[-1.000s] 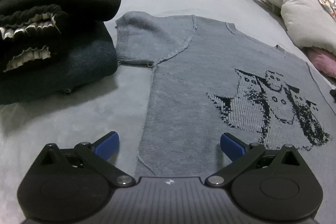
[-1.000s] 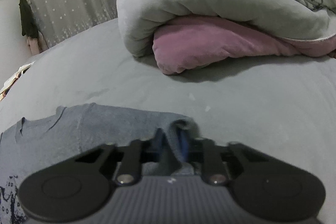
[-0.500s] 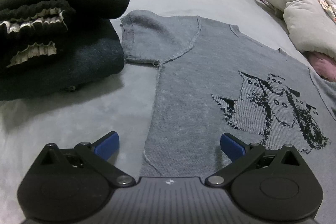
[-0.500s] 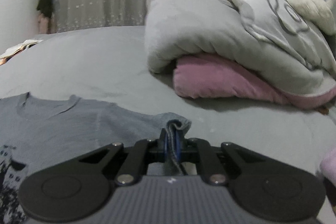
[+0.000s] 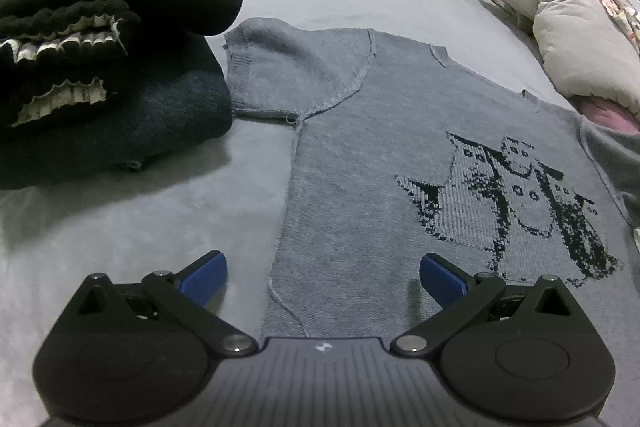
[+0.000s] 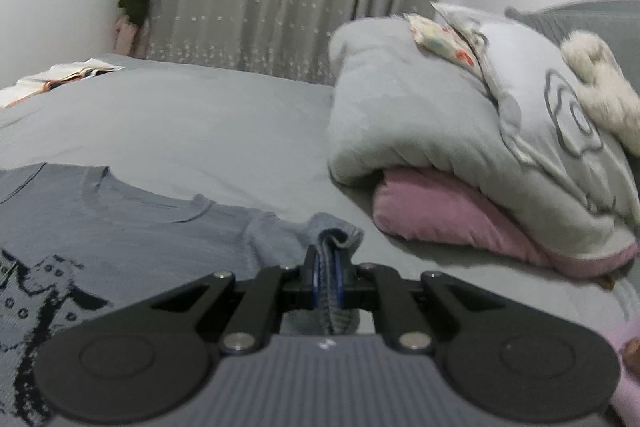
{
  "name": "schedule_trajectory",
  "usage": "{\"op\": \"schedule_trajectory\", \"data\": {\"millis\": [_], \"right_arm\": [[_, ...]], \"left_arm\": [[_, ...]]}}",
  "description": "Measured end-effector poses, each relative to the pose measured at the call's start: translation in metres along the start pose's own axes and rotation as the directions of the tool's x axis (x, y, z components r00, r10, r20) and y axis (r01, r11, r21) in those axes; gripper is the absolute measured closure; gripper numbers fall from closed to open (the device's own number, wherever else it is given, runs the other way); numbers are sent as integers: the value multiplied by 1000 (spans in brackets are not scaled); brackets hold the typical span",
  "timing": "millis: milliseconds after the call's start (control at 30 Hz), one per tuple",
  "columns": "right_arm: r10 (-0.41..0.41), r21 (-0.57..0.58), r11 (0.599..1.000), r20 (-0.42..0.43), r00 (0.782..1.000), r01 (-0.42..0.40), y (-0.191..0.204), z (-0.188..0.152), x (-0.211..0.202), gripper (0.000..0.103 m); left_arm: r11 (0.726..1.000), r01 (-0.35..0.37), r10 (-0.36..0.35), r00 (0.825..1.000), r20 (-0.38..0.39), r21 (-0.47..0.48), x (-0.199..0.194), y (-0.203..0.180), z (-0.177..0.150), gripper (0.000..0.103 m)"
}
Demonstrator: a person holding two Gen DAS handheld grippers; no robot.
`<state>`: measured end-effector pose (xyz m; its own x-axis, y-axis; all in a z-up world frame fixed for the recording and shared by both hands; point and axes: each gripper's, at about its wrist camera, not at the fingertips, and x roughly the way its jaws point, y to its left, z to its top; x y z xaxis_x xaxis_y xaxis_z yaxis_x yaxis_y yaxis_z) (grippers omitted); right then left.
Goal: Fold clothes
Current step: 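Grasp the sleeve edge with the right gripper, tug it outward, then release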
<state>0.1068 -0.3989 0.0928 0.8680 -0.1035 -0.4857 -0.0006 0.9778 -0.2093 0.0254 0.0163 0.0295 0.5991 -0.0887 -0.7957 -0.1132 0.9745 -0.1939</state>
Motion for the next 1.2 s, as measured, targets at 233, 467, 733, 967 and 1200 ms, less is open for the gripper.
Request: {"op": "schedule_trajectory", "data": {"millis": [233, 467, 733, 967, 1200], "right_arm": [[39, -93, 995, -10, 999, -39, 38, -6, -9, 96], [69, -215, 974, -13, 998, -70, 84, -14, -17, 96], [83, -319, 944, -16, 996, -84, 128, -25, -19, 96], [122, -334, 934, -46, 991, -130, 139, -35, -15, 95], [161, -355, 920, -43, 986, -166, 153, -37, -23, 95]], "left_arm": [[1000, 2, -2, 1000, -15, 15, 1, -1, 0, 0], [999, 8, -8, 1000, -19, 34, -2, -3, -2, 0], [1000, 10, -9, 1000, -22, 30, -2, -1, -1, 0], [999, 7, -6, 1000, -25, 37, -1, -3, -2, 0], [999, 13, -12, 999, -34, 33, -1, -2, -2, 0]]}}
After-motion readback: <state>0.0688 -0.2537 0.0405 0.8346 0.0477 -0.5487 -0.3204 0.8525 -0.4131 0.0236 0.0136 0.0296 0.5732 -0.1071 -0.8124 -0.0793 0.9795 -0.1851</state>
